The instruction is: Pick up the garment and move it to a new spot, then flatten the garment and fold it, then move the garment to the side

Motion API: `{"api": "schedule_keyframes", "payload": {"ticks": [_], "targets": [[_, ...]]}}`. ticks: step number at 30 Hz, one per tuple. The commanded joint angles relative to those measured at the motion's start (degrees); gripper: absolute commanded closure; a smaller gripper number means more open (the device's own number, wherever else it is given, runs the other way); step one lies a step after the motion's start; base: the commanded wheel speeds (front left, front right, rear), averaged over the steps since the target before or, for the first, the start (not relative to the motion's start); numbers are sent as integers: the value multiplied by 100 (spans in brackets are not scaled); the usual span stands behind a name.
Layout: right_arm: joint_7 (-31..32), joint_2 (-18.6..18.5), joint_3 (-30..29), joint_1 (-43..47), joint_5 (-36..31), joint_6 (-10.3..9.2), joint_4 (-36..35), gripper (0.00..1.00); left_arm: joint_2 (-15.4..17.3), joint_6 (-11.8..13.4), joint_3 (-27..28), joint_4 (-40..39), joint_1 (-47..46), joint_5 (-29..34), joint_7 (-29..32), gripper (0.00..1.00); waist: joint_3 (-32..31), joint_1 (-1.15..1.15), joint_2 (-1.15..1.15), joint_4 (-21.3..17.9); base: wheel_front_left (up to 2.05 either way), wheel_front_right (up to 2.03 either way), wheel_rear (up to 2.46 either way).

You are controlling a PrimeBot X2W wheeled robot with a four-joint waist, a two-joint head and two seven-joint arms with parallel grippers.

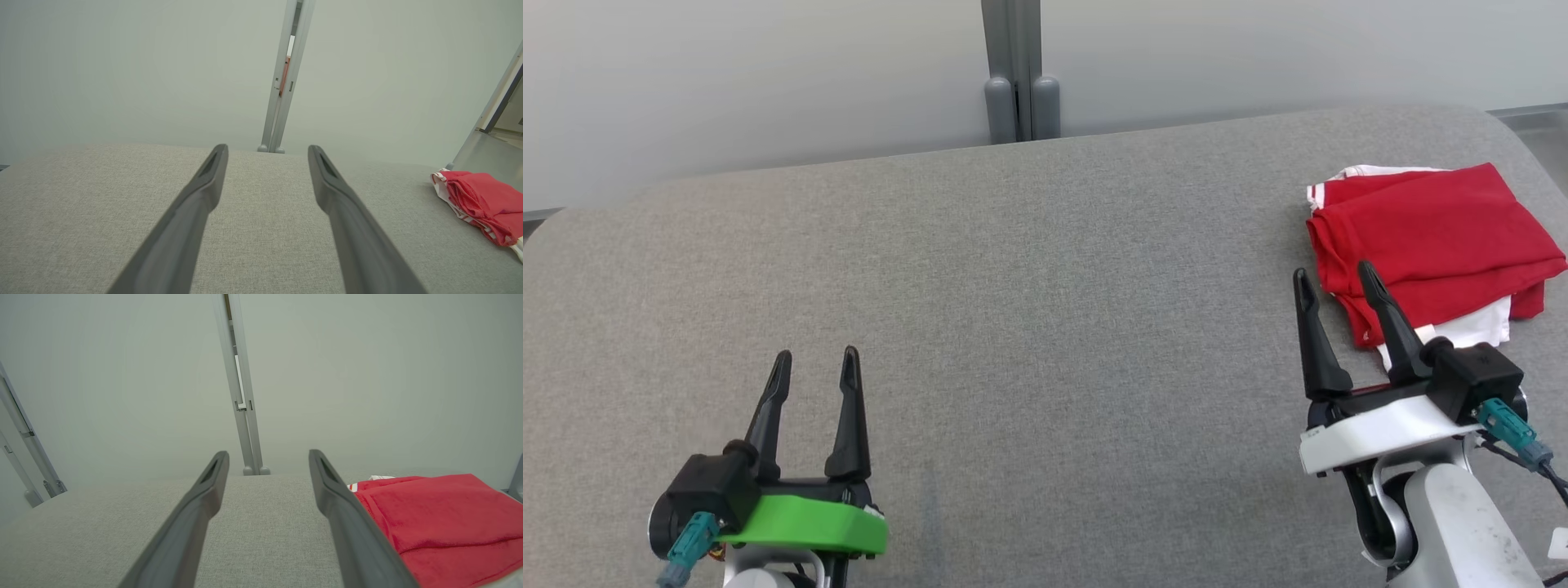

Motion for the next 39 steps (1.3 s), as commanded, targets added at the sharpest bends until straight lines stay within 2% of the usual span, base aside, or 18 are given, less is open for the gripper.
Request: {"api": "schedule_keyframes", "payload": {"ticks": [1,11,14,18,31,39], "targets": [[-14,43,-37,112,-77,-1,-75,0,10,10,4,14,121,25,-14,0,-43,0,0,26,0,0,0],[-14,218,24,331,-247,-1,-131,0,10,254,-5,25,175,-79,-14,0,-74,0,0,70,0,0,0],[-14,232,90,324,-271,-1,-101,0,9,86,-127,18,223,-53,-14,0,-85,0,0,90,0,0,0],[-14,238,119,299,-300,-1,-93,0,18,21,-2,-56,271,-275,-14,0,-94,0,0,108,0,0,0],[-14,248,198,297,-239,-1,-74,0,15,60,76,79,315,-338,-14,0,-113,0,0,75,0,0,0],[-14,263,177,262,-221,-1,-60,0,15,-10,88,166,299,-505,-14,0,-107,0,0,63,0,0,0]]}}
